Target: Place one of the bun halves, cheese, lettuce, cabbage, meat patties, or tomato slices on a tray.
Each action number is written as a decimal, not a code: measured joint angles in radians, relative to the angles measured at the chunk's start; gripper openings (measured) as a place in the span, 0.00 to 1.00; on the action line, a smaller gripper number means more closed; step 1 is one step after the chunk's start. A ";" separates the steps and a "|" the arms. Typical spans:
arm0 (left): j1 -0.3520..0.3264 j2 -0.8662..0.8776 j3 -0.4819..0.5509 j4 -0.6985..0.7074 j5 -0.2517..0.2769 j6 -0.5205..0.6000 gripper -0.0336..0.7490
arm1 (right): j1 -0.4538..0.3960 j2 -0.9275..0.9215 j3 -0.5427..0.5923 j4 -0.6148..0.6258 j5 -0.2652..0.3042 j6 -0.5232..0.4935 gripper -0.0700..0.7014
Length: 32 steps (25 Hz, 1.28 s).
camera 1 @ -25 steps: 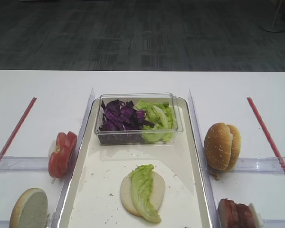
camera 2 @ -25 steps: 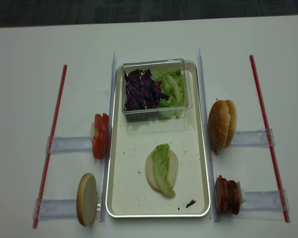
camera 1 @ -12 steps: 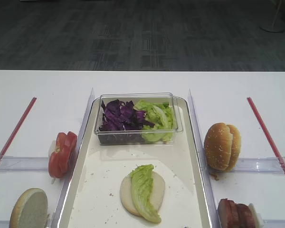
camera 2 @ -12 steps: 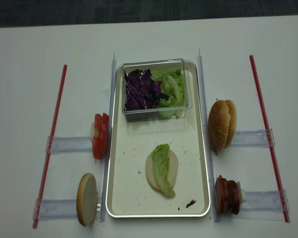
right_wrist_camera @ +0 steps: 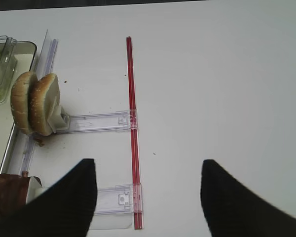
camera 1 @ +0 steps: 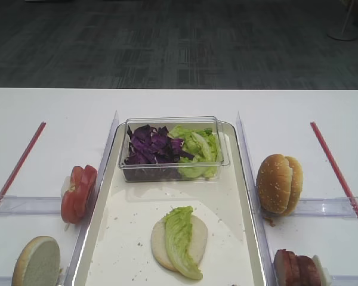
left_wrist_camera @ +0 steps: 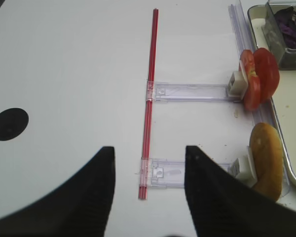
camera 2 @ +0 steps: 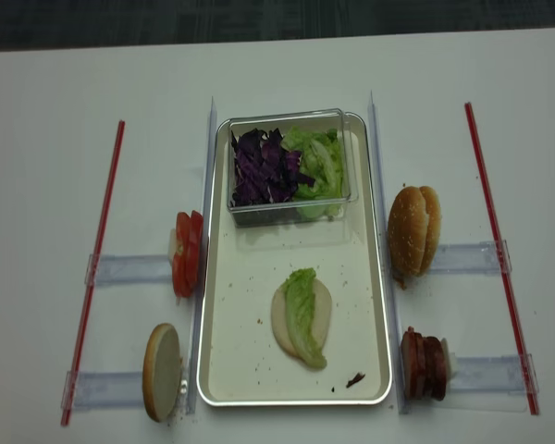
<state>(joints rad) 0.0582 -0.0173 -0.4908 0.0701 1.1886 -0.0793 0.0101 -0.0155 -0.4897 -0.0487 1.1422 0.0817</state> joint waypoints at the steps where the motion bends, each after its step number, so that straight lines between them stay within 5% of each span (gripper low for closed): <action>1: 0.000 0.000 0.000 0.000 0.000 0.000 0.43 | 0.000 0.000 0.000 0.000 0.000 0.000 0.71; 13: 0.000 0.000 0.000 0.000 0.000 0.000 0.43 | 0.000 0.000 0.000 0.000 0.000 0.001 0.59; 32: 0.000 0.000 0.000 0.000 0.000 0.000 0.43 | 0.000 0.000 0.000 0.000 0.000 0.001 0.58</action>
<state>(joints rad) 0.0582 -0.0173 -0.4908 0.0701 1.1886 -0.0793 0.0101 -0.0155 -0.4897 -0.0487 1.1422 0.0831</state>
